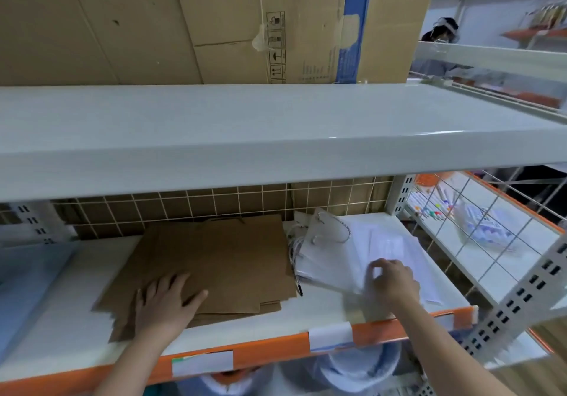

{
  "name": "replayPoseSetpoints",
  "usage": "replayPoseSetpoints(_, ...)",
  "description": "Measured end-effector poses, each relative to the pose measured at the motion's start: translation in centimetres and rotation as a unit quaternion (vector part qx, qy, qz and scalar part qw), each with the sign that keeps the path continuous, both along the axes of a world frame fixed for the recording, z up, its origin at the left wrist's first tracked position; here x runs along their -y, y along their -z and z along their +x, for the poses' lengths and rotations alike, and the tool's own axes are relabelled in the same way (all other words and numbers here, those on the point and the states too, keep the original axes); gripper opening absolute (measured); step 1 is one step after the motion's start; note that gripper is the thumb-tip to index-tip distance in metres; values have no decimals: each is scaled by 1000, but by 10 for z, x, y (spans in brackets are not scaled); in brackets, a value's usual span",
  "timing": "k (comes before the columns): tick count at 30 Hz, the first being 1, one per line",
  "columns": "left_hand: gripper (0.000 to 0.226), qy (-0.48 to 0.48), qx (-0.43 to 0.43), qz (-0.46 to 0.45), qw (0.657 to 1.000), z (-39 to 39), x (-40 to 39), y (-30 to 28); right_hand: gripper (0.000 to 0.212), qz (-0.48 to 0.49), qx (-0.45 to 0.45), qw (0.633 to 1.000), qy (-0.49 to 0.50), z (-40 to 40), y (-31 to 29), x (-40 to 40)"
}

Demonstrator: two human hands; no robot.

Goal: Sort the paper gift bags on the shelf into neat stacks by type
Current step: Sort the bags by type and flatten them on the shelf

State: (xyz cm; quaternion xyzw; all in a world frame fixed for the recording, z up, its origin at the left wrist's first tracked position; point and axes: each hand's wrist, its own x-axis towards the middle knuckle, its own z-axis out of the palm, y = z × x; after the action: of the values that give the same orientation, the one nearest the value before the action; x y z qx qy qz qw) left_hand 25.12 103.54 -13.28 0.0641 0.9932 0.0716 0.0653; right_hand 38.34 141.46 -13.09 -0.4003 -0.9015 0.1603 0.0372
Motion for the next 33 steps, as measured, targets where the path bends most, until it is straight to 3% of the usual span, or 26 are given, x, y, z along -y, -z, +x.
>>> replayPoseSetpoints(7,62,-4,6,18,1000,6,6,-15,33,18,-32,999,-9,-4,-17,19)
replayPoseSetpoints(12,57,-37,-28,60,997,14,29,-34,41,-38,-102,988,-110,-16,-37,73)
replayPoseSetpoints(15,54,-24,-54,98,993,21,54,-45,42,-23,-117,979,-165,-25,-49,117)
replayPoseSetpoints(21,50,27,-143,71,987,37,128,-71,46,-3,-109,965,-239,-36,-65,220)
replayPoseSetpoints(33,47,-3,-168,80,983,45,332,-84,43,-36,-115,942,-312,-52,-77,437)
